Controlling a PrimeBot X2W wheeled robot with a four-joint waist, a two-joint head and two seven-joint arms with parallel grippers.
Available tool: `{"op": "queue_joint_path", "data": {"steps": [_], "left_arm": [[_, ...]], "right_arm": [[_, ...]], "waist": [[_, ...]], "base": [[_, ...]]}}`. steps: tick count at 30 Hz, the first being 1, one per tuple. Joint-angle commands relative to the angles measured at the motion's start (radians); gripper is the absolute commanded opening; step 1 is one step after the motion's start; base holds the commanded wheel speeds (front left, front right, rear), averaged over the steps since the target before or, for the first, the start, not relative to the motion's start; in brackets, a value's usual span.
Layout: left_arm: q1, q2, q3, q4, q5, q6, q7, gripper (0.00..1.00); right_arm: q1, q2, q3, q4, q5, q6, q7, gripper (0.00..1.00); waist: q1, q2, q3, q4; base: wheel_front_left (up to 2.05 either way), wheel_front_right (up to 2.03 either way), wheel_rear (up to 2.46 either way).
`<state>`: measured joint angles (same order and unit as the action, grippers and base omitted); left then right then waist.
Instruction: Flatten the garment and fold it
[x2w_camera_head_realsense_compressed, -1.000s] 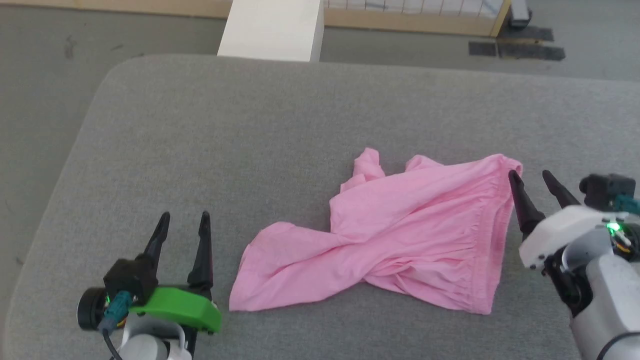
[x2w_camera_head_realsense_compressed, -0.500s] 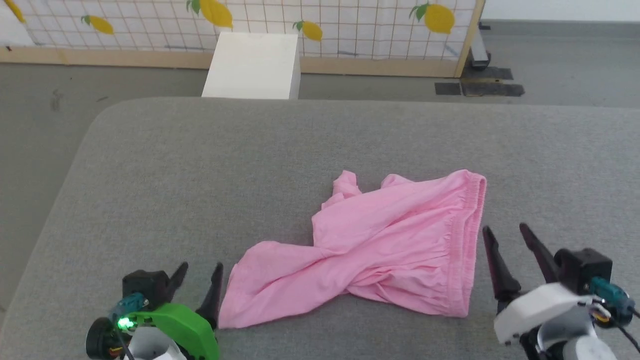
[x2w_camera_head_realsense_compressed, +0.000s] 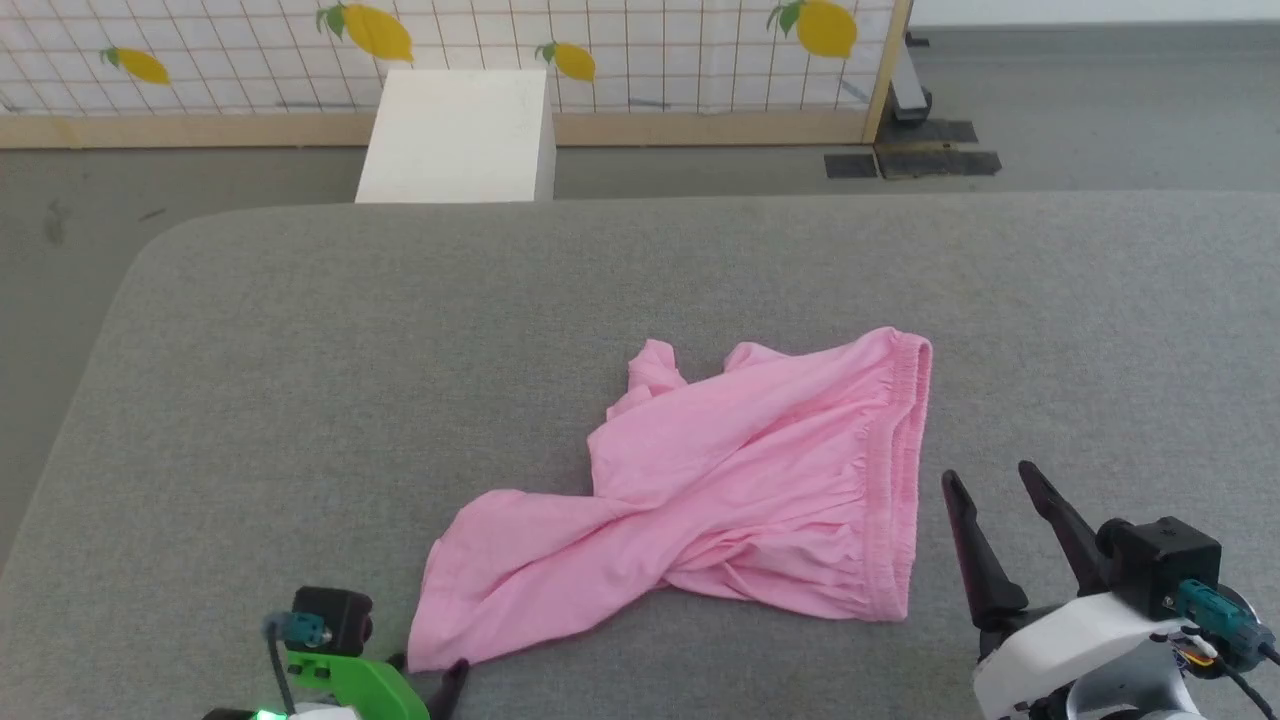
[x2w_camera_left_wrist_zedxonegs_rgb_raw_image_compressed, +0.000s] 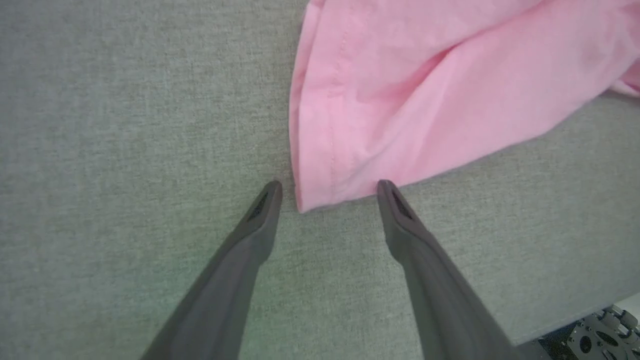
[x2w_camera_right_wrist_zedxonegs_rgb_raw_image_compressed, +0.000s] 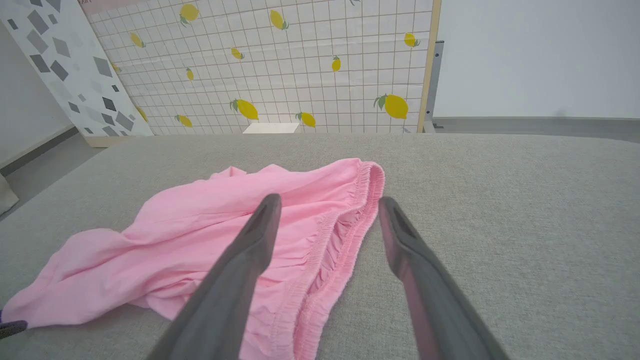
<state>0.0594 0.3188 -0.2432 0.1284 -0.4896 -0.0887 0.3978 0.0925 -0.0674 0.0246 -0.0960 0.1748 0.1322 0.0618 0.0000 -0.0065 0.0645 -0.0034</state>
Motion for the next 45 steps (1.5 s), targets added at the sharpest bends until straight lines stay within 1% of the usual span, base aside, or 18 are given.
{"op": "queue_joint_path", "data": {"steps": [1,6,9,10,11,12,13,14,16,19,22,26,30,36,42,43,44,45], "left_arm": [[-0.017,0.005,-0.006,0.021,-0.013,-0.007,0.015,1.00],[-0.075,-0.002,-0.036,0.095,-0.029,-0.019,0.044,1.00],[-0.095,-0.001,-0.078,0.138,-0.051,-0.029,0.110,1.00],[-0.095,0.003,-0.104,0.151,-0.065,-0.033,0.152,0.79],[-0.095,0.005,-0.124,0.156,-0.077,-0.036,0.180,0.50],[-0.093,0.005,-0.147,0.157,-0.097,-0.038,0.205,0.07],[-0.092,0.007,-0.162,0.155,-0.112,-0.039,0.221,0.00],[-0.091,0.012,-0.175,0.152,-0.127,-0.040,0.231,0.00],[-0.091,0.017,-0.180,0.143,-0.147,-0.041,0.218,0.00],[-0.092,0.024,-0.174,0.129,-0.155,-0.041,0.173,0.00],[-0.093,0.034,-0.164,0.102,-0.143,-0.040,0.120,0.00],[-0.092,0.045,-0.144,0.052,-0.121,-0.025,0.061,0.00],[-0.092,0.053,-0.136,-0.016,-0.094,-0.003,0.023,0.00],[-0.092,0.056,-0.138,-0.089,-0.073,0.014,0.005,0.00],[-0.097,0.055,-0.142,-0.111,-0.070,0.020,0.000,0.00],[-0.098,0.054,-0.143,-0.112,-0.070,0.020,-0.002,0.00],[-0.099,0.054,-0.143,-0.113,-0.070,0.021,-0.003,0.00],[-0.099,0.053,-0.143,-0.113,-0.070,0.022,-0.005,0.00]], "right_arm": [[0.011,0.005,0.005,-0.011,-0.007,-0.002,0.004,1.00],[0.008,0.008,0.010,-0.022,-0.005,-0.002,0.027,1.00],[0.006,0.007,0.006,-0.026,-0.003,-0.002,0.042,1.00],[0.006,0.006,0.003,-0.026,-0.003,-0.002,0.050,1.00],[0.006,0.004,0.001,-0.026,0.000,-0.002,0.056,1.00],[0.006,0.001,-0.001,-0.027,0.003,-0.002,0.064,1.00],[0.006,-0.003,-0.003,-0.026,0.007,-0.002,0.073,1.00],[0.007,-0.007,-0.006,-0.025,0.014,-0.002,0.087,1.00],[0.008,-0.020,-0.009,-0.021,0.031,-0.002,0.116,1.00],[0.005,-0.038,-0.010,-0.008,0.068,-0.002,0.173,1.00],[-0.010,-0.072,-0.002,0.018,0.117,-0.002,0.255,1.00],[-0.059,-0.120,0.022,0.060,0.185,-0.002,0.357,1.00],[-0.132,-0.154,0.058,0.107,0.244,-0.002,0.426,1.00],[-0.259,-0.196,0.131,0.214,0.314,-0.002,0.501,1.00],[-0.368,-0.220,0.205,0.344,0.377,-0.002,0.533,1.00],[-0.380,-0.223,0.215,0.361,0.388,-0.002,0.535,0.61],[-0.388,-0.226,0.223,0.372,0.398,-0.002,0.535,0.26],[-0.397,-0.231,0.234,0.384,0.409,-0.002,0.535,0.00]], "waist": [[0.0000,0.0065,0.018,-0.012],[0.0000,0.0065,0.047,-0.030],[0.0000,0.0065,0.061,-0.038],[0.0000,0.0065,0.064,-0.043],[0.0000,0.0065,0.066,-0.045],[0.0000,0.0065,0.069,-0.047],[0.0000,0.0065,0.073,-0.049],[0.0000,0.0065,0.075,-0.049],[0.0000,0.0065,0.078,-0.046],[0.0000,0.0065,0.079,-0.035],[0.0000,0.0065,0.075,-0.016],[0.0000,0.0065,0.069,0.012],[0.0000,0.0065,0.067,0.041],[0.0000,0.0065,0.079,0.068],[0.0000,0.0065,0.095,0.081],[0.0000,0.0065,0.097,0.084],[0.0000,0.0065,0.098,0.086],[0.0000,0.0065,0.099,0.088]], "base": [[0.00,0.00,0.00],[0.00,0.00,0.00],[0.00,0.00,0.00],[0.00,0.00,0.00],[0.00,0.00,0.00],[0.00,0.00,0.00],[0.00,0.00,0.00],[0.00,0.00,0.00],[0.00,0.00,0.00],[0.00,0.00,0.00],[0.00,0.00,0.00],[0.00,0.00,0.00],[0.00,0.00,0.00],[0.00,0.00,0.00],[0.00,0.00,0.00],[0.00,0.00,0.00],[0.00,0.00,0.00],[0.00,0.00,0.00]]}}
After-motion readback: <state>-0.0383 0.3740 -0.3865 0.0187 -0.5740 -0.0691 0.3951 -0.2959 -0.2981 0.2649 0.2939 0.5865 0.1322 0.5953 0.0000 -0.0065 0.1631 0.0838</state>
